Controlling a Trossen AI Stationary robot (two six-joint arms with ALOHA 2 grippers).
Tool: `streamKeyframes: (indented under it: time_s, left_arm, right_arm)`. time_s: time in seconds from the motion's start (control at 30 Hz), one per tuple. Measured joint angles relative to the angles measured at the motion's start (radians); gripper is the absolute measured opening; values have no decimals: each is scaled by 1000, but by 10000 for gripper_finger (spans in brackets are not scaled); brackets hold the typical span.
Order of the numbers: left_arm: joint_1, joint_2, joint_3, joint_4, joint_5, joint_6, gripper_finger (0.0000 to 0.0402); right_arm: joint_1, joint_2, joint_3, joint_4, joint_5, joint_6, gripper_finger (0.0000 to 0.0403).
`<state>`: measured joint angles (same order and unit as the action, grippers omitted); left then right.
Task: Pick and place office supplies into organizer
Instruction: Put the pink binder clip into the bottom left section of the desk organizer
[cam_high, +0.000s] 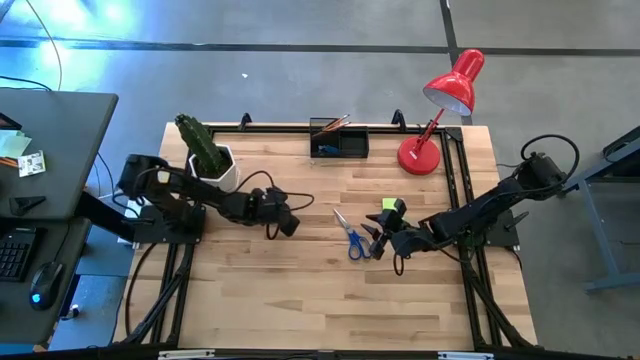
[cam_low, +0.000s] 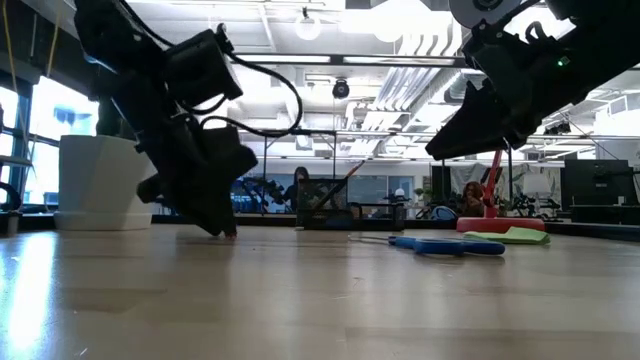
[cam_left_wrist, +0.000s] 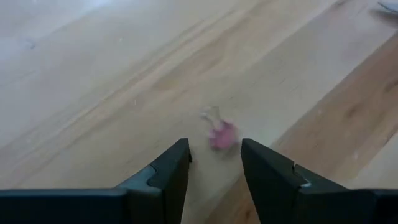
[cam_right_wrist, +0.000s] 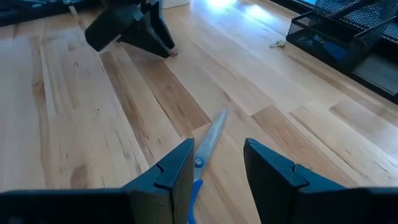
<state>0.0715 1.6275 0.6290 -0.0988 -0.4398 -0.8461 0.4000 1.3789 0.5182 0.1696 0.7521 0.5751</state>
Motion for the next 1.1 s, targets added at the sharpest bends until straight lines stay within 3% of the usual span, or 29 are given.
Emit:
streamKeyframes:
  time_s: [0.5, 0.83, 1.0, 1.1]
  left_arm:
    - [0, 31, 1, 68, -45, 65, 138]
    - [65, -2, 128, -111, -68, 190, 138]
    - [147, 9, 121, -114, 72, 211, 138]
    - [145, 13, 107, -118, 86, 212, 138]
  right_arm:
    - [0, 0, 0, -6, 4, -8, 133]
    - [0, 0, 0, -10, 5, -18, 133]
    - [0, 0, 0, -13, -4, -15, 133]
    - [0, 0, 0, -16, -9, -8, 133]
